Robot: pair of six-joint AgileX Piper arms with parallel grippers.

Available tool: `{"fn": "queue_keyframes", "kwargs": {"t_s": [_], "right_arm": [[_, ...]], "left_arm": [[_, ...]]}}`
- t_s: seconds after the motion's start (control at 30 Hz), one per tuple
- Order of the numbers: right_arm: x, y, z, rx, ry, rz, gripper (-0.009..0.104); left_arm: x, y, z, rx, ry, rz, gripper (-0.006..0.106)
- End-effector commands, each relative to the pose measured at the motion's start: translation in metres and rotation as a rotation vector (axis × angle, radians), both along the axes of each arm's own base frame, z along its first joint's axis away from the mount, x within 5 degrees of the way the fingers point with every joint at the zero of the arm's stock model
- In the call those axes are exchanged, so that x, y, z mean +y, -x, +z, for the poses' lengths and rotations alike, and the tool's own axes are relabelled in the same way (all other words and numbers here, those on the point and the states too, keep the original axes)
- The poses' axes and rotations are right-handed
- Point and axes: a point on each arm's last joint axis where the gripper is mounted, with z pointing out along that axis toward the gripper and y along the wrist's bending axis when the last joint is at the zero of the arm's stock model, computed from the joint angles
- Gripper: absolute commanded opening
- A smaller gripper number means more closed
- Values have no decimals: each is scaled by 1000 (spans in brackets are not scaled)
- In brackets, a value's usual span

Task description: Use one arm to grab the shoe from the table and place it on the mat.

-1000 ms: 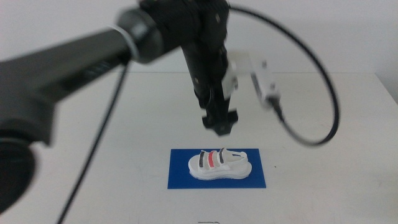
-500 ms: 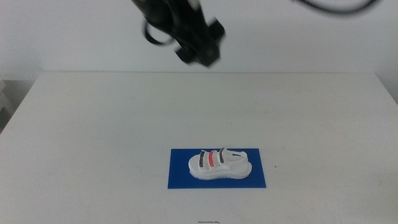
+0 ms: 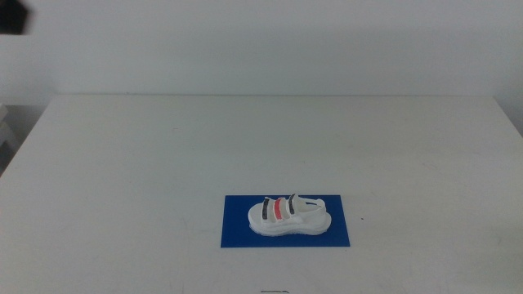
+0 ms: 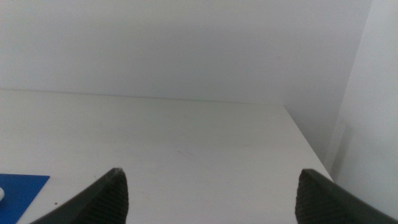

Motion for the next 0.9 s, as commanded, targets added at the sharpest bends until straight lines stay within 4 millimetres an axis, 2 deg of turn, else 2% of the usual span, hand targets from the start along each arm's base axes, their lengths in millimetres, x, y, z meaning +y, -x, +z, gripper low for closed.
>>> {"fn": "queue_keyframes", "kwargs": {"t_s": [0.0,0.13,0.3,0.4,0.57,0.87], "right_arm": [[0,2,14,-113,16,1,94],[0,2,14,-113,16,1,94],[0,2,14,-113,16,1,94],[0,2,14,-113,16,1,94],[0,2,14,-113,16,1,94],[0,2,14,-113,16,1,94]], "left_arm": [[16,21,6,-213,51,72,94],[27,46,-24,-362,131,159,94],[28,75,-86,-446,223,193,94],[26,92,-116,-471,274,198,94],[26,106,-153,-525,287,200,94],[28,118,-214,-622,319,216,94]]}}
